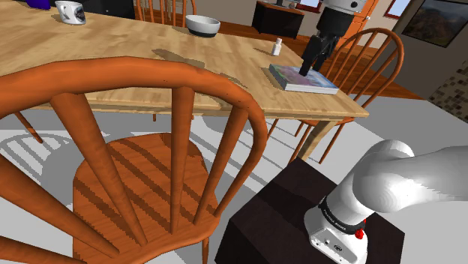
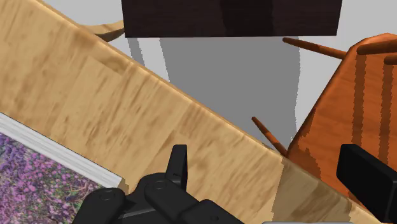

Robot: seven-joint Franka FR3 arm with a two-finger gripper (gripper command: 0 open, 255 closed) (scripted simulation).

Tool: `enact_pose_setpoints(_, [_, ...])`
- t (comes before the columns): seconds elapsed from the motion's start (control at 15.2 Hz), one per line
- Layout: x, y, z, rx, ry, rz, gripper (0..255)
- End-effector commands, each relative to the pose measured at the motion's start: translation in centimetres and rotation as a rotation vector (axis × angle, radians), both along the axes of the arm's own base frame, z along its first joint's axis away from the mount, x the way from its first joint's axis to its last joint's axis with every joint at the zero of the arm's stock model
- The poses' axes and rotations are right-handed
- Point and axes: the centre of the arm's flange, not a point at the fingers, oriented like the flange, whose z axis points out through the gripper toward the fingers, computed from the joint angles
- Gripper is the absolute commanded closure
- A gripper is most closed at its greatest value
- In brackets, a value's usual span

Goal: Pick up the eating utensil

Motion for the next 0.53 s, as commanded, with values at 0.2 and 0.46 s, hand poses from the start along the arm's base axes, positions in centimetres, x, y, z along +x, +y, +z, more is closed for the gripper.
enact_pose_setpoints(0.2, [4.2, 0.2, -1.0, 0.005, 0.023, 0.080, 0])
enact_pose_setpoints(0.46, [9.7, 1.0, -2.4, 0.011, 0.053, 0.186, 0])
